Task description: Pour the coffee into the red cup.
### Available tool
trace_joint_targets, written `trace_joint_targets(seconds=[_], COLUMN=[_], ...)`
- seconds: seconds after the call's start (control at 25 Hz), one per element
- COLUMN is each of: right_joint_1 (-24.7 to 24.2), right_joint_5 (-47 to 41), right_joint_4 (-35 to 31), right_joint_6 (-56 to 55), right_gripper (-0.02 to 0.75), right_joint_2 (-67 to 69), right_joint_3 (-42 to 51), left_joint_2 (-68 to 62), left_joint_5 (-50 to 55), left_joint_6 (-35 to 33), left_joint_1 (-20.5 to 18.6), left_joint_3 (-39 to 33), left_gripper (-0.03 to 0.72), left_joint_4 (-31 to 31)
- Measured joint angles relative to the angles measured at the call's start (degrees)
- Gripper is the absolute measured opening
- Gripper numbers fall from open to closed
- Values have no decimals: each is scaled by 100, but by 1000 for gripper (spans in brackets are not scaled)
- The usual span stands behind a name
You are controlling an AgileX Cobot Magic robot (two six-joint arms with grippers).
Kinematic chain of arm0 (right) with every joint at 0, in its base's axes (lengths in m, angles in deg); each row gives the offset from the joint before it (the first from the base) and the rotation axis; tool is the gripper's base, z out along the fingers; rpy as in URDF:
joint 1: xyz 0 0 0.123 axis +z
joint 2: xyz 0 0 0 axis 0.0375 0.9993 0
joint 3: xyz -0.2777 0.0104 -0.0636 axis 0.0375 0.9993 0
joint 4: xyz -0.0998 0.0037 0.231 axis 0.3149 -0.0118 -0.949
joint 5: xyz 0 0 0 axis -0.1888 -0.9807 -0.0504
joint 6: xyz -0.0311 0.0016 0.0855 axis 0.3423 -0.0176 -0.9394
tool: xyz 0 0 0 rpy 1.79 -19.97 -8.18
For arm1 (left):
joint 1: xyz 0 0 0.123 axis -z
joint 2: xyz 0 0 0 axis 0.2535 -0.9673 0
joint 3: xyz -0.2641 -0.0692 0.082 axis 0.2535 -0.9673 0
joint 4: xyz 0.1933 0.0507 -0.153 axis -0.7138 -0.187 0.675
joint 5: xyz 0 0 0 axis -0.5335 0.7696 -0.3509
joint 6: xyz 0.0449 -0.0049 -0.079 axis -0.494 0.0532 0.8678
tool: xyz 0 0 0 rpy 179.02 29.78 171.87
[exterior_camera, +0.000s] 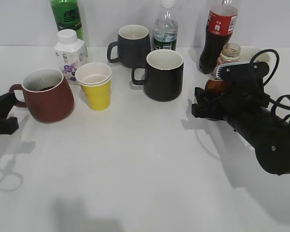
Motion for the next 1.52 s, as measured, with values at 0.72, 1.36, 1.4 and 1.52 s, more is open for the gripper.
trace_joint_targets(seconds=[0.72, 1.36, 1.4, 1.52], right_joint_1=[0, 0, 0, 0], right_joint_5=[-955, -3894, -4116, -4865], right_joint_4=[-173, -150, -130, 149], right_joint_6=[136, 153, 153, 153], right_gripper=[609, 604, 602, 596], right_joint_2=[-738, -2012, -2140, -2533], right_joint_3=[429, 580, 580, 580], left_joint_2=[1535, 1636, 1718, 2060], left_joint_5=[4626, 8323, 8538, 9103], left_joint_6=[0, 10, 10, 10], left_joint_1=[0, 0, 0, 0], left_joint_3=[1452, 2452, 2495, 2613], left_gripper=[294, 294, 294, 294], left_joint_4=[11, -3, -7, -7])
